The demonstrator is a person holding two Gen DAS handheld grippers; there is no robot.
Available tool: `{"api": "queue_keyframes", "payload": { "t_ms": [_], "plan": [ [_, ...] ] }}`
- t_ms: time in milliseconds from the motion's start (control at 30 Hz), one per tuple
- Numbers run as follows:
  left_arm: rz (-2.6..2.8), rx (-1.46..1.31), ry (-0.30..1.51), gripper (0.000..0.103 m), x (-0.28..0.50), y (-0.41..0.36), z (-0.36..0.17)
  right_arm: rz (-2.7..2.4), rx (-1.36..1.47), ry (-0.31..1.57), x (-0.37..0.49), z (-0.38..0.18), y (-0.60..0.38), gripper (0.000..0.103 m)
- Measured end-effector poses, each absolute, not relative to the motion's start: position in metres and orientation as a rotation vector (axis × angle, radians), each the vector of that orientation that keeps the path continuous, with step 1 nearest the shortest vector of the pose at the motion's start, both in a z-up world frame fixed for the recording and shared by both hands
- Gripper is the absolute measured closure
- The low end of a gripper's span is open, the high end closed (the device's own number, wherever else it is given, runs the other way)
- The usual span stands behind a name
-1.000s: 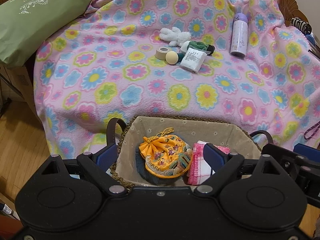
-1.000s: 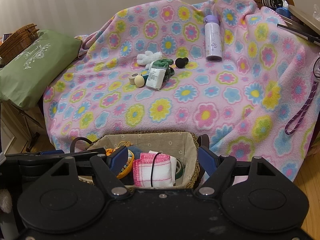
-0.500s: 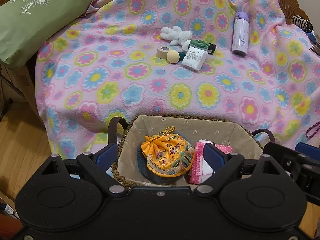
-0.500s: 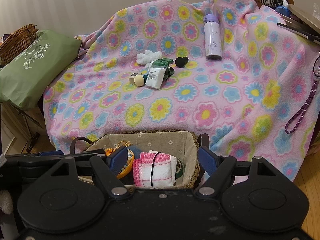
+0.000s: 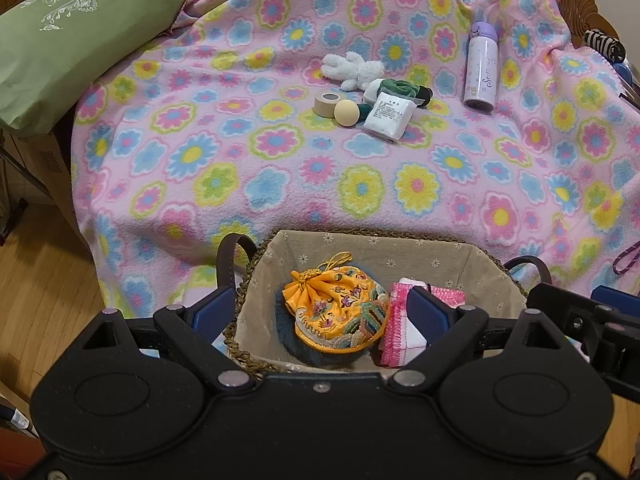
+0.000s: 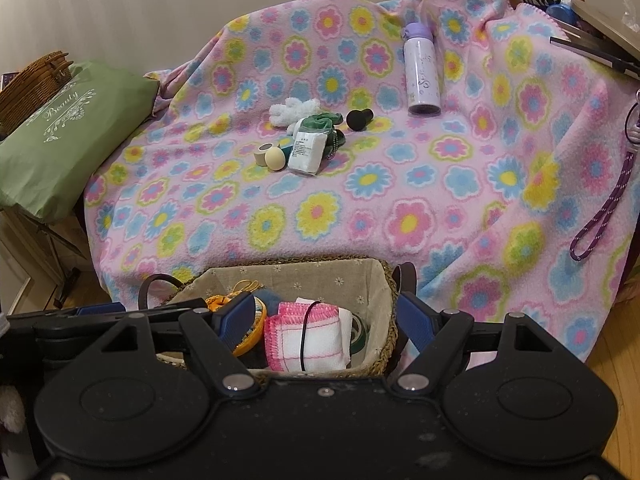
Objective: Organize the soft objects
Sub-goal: 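Withdraw both grippers from the basket toward the items on the blanket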
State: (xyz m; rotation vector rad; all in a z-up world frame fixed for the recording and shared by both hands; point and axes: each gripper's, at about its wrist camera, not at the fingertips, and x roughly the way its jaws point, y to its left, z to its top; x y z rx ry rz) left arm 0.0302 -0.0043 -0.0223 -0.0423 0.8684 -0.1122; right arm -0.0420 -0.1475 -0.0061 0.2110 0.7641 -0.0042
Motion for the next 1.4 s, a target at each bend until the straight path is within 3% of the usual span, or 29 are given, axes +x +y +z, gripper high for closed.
{"api": "queue_keyframes", "payload": {
  "t_ms": [700,1400],
  "plan": [
    [-0.109,-0.007,0.828,0.014,0.039,-0.003,-0.014,-0.065,0.193,0.763,-0.025,-0.011,-0.16,0.024],
    [-0.104,0.14,0.813,0.013,0.15,-0.008,-0.017,-0.081,0.136,0.754,0.098,-0.02,-0.192,0.021]
  ]
}}
